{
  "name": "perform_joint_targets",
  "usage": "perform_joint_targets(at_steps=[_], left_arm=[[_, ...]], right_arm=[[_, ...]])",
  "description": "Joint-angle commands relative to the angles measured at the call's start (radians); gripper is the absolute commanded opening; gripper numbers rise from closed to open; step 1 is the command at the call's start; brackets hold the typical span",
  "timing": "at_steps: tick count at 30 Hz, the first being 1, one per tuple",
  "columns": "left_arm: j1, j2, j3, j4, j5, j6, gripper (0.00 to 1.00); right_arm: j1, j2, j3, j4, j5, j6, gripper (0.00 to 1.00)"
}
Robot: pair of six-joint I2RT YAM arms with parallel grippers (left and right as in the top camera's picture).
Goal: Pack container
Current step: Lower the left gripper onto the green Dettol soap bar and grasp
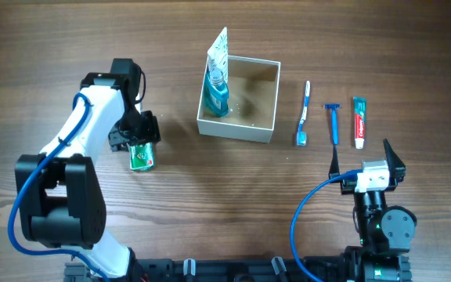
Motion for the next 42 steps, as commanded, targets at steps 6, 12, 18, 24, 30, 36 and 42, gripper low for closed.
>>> perform_joint_targets(at_steps=[6, 12, 18, 24, 30, 36, 42], left_arm=[[0.023, 0.008, -0.058, 0.067, -0.009, 0.068, 0.70], [0.023, 0.008, -0.110, 0.090, -0.009, 0.067, 0.70], [0.023, 0.009, -0.150, 0.134, -0.007, 0.066, 0.69], [0.023, 0.014, -0.157, 0.166, -0.002, 0.067, 0.68], [0.023, 0.017, -0.157, 0.183, -0.002, 0.068, 0.65], [0.023, 0.026, -0.172, 0.208, -0.002, 0.070, 0.66], [0.023, 0.031, -0.200, 0.217, -0.002, 0.069, 0.66]], right_arm=[[0.004, -0.008, -0.001, 0.003, 0.016, 0.019, 1.00], [0.004, -0.008, -0.001, 0.003, 0.016, 0.019, 1.00], [0.004, -0.008, -0.001, 0.003, 0.017, 0.019, 1.00], [0.004, -0.008, -0.001, 0.003, 0.016, 0.019, 1.00], [0.004, -0.008, -0.001, 0.003, 0.016, 0.019, 1.00], [0.004, -0.008, -0.001, 0.003, 0.017, 0.019, 1.00], [0.004, -0.008, -0.001, 0.003, 0.016, 0.019, 1.00]])
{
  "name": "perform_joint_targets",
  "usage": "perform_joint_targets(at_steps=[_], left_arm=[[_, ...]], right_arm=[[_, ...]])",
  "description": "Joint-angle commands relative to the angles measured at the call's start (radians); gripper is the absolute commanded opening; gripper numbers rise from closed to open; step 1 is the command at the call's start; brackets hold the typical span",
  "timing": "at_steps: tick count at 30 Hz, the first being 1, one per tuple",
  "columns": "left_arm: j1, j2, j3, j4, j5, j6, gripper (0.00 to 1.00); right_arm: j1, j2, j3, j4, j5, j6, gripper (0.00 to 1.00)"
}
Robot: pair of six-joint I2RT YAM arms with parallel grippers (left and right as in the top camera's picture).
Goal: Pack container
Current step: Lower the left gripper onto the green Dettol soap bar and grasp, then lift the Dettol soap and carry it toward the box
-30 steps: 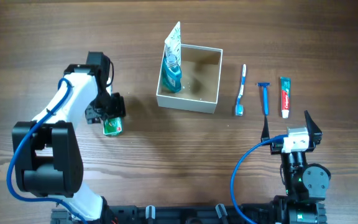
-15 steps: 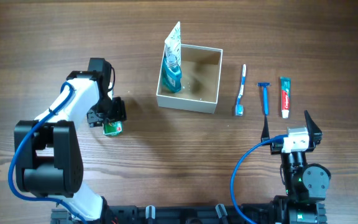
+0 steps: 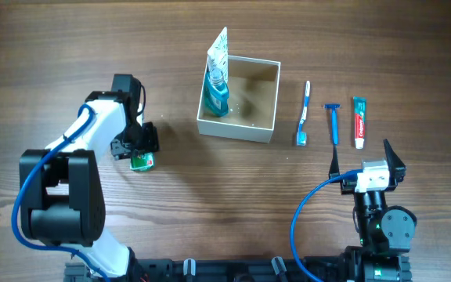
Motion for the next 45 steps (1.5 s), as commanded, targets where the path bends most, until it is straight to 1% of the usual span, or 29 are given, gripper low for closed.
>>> perform_joint_targets(at_steps=[1, 5, 11, 13, 16, 19, 22, 25, 28, 33, 36, 40, 45], left_arm=[[0.007, 0.018, -0.031, 0.014, 0.001, 0.019, 0.66], [0.007, 0.018, -0.035, 0.021, 0.002, 0.019, 0.66], [0.007, 0.018, -0.035, 0.040, 0.002, 0.019, 0.57], [0.007, 0.018, -0.035, 0.044, 0.002, 0.018, 0.50], [0.007, 0.018, -0.035, 0.044, 0.002, 0.016, 0.35], [0.007, 0.018, -0.033, 0.044, 0.014, 0.015, 0.28], [0.007, 0.018, -0.016, 0.043, 0.029, 0.013, 0.28], [0.007, 0.017, 0.042, 0.016, 0.028, -0.012, 0.26], [0.007, 0.016, 0.135, -0.023, 0.028, -0.019, 0.25], [0.007, 0.016, 0.311, -0.085, 0.028, -0.018, 0.25], [0.007, 0.016, 0.380, -0.105, 0.028, -0.018, 0.25], [0.007, 0.013, 0.444, -0.123, 0.029, -0.018, 0.24], [0.006, -0.007, 0.477, -0.123, 0.029, -0.018, 0.23]], right_arm=[[0.004, -0.008, -0.001, 0.003, 0.016, 0.019, 1.00], [0.004, -0.008, -0.001, 0.003, 0.016, 0.019, 1.00], [0.004, -0.008, -0.001, 0.003, 0.016, 0.019, 1.00], [0.004, -0.008, -0.001, 0.003, 0.017, 0.020, 1.00], [0.004, -0.008, -0.001, 0.003, 0.016, 0.019, 1.00], [0.004, -0.008, -0.001, 0.003, 0.016, 0.019, 1.00], [0.004, -0.008, -0.001, 0.003, 0.016, 0.019, 1.00], [0.004, -0.008, -0.001, 0.003, 0.016, 0.019, 1.00], [0.004, -0.008, -0.001, 0.003, 0.016, 0.019, 1.00], [0.004, -0.008, -0.001, 0.003, 0.016, 0.019, 1.00], [0.004, -0.008, -0.001, 0.003, 0.016, 0.019, 1.00], [0.004, -0.008, -0.001, 0.003, 0.016, 0.019, 1.00], [0.004, -0.008, -0.001, 0.003, 0.016, 0.019, 1.00]])
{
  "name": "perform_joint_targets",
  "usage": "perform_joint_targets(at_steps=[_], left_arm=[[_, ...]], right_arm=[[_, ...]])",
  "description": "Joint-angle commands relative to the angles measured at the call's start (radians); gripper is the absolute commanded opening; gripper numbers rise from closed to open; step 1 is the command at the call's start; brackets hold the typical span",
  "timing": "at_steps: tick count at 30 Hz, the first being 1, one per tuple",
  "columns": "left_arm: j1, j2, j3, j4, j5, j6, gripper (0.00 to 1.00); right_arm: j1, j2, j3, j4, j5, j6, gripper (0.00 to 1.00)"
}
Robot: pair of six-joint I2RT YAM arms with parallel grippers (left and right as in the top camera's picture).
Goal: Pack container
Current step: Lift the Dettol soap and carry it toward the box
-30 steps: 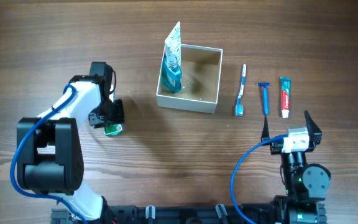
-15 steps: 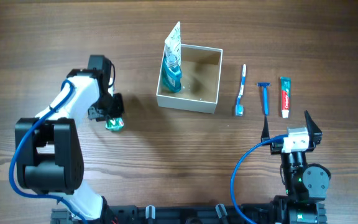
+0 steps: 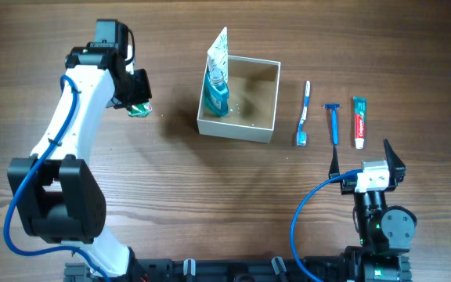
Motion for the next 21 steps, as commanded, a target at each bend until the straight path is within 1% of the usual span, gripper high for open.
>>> perform_joint_targets(at_steps=[1, 8, 13, 18, 19, 21], left_arm=[[0.006, -0.032, 0.053, -0.003, 0.019, -0.012, 0.23], [0.002, -0.095, 0.195, 0.000, 0.048, -0.012, 0.24], [-0.035, -0.145, 0.308, 0.013, 0.116, -0.012, 0.25], [-0.124, -0.201, 0.332, 0.087, 0.205, -0.012, 0.26], [-0.163, -0.214, 0.332, 0.114, 0.233, -0.012, 0.27], [-0.216, -0.223, 0.332, 0.131, 0.240, -0.012, 0.29]], right_arm=[[0.004, -0.008, -0.001, 0.003, 0.016, 0.019, 1.00], [0.004, -0.008, -0.001, 0.003, 0.016, 0.019, 1.00], [0.004, -0.008, -0.001, 0.003, 0.016, 0.019, 1.00], [0.004, -0.008, -0.001, 0.003, 0.016, 0.019, 1.00], [0.004, -0.008, -0.001, 0.003, 0.017, 0.019, 1.00], [0.004, -0.008, -0.001, 0.003, 0.017, 0.019, 1.00]])
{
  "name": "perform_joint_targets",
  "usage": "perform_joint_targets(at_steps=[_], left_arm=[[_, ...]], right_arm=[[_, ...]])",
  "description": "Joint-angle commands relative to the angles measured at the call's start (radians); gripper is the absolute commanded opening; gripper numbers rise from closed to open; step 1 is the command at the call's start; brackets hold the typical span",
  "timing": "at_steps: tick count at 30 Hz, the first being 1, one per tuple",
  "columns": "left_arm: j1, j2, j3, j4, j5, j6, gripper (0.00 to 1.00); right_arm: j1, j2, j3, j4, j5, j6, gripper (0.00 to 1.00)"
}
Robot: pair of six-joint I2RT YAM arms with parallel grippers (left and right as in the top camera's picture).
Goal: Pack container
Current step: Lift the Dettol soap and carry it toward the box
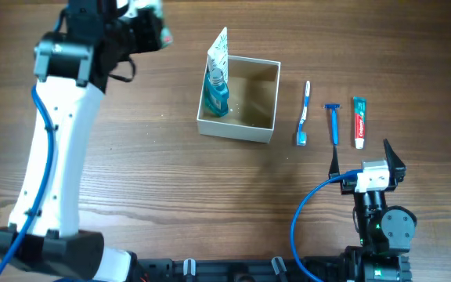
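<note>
The white open box (236,131) stands mid-table. A teal bottle (218,95) and a tall white-and-teal packet (220,47) lean in its left end. Right of the box lie a toothbrush (304,114), a blue razor (333,123) and a toothpaste tube (358,121). My left gripper (156,33) is raised high at the top left, left of the box. Only a sliver of the small green packet shows at its tips, and it appears shut on that packet. My right gripper (363,158) rests open near the front edge, below the razor and the toothpaste.
The wooden table (171,188) carries nothing else. The raised left arm (53,133) covers the left side of the view. The right arm's base and blue cable (300,219) sit at the front right.
My left arm has risen and moved further back and slightly right, so the gripper now looms large at the top edge. The green packet is mostly hidden. The right arm is unchanged.
My left gripper was low over the green packet on the table, left of the box, and stayed on it at the following moment. Then it held the packet lifted further back. Now it is high at the top left, nearer the box.
</note>
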Motion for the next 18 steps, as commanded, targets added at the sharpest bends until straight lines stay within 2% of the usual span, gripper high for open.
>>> perform_joint_targets(at_steps=[1, 7, 18], left_arm=[[-0.104, -0.028, 0.017, 0.029, 0.086, -0.004, 0.29], [-0.212, -0.012, 0.016, 0.029, 0.085, 0.004, 0.32], [-0.283, 0.116, 0.016, 0.052, 0.086, 0.007, 0.34]], right_arm=[[0.004, -0.008, -0.001, 0.003, 0.016, 0.019, 1.00], [0.004, -0.008, -0.001, 0.003, 0.016, 0.019, 1.00], [0.004, -0.008, -0.001, 0.003, 0.016, 0.019, 1.00]])
